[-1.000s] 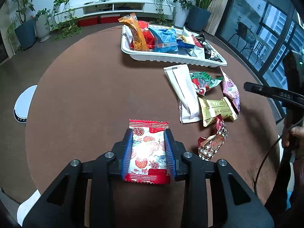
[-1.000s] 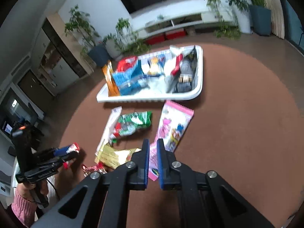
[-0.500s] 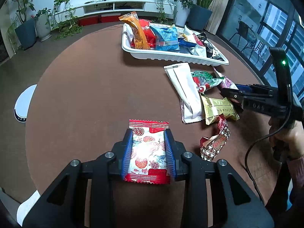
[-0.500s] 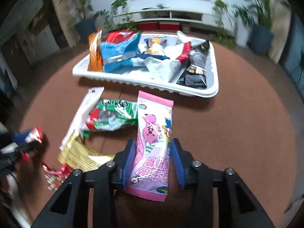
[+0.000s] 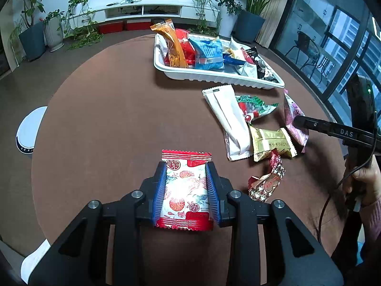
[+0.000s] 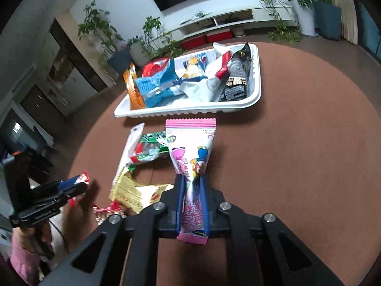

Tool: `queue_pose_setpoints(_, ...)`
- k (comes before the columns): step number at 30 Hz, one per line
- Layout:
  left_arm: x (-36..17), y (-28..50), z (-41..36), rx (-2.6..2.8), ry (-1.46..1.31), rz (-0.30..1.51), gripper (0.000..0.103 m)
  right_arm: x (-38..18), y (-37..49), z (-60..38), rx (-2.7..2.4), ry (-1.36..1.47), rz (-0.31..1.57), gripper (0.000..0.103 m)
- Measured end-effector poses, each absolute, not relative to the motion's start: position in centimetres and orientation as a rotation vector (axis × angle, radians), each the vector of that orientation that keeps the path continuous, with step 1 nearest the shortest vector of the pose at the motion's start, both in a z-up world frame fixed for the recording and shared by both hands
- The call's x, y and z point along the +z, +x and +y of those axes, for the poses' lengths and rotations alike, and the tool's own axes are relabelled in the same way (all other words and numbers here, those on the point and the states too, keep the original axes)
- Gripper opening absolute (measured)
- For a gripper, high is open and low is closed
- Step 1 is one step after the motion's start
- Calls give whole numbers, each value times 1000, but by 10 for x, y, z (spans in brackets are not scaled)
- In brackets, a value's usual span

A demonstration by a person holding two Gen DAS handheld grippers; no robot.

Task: Organize snacks
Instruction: 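Lift the red-and-white candy packet with the left gripper while the right lifts the pink packet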

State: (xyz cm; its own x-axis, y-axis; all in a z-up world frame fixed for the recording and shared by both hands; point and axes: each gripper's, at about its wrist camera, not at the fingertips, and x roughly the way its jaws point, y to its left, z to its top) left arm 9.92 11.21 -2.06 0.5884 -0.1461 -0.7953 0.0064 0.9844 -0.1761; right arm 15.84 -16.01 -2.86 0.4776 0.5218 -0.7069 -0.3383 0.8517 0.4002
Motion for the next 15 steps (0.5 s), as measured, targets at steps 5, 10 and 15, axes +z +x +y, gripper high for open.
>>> queue_pose_setpoints(5, -14, 99, 114, -102, -178, 926, 30, -19, 155, -169, 570, 311, 914, 9)
queue_pose_setpoints(10, -10, 99, 115, -105, -185, 918, 30, -13, 154, -166, 555, 289, 903, 9)
queue_pose_setpoints(15, -11, 97, 112, -104, -178, 923, 30, -23, 158, -150, 501, 177, 951, 16)
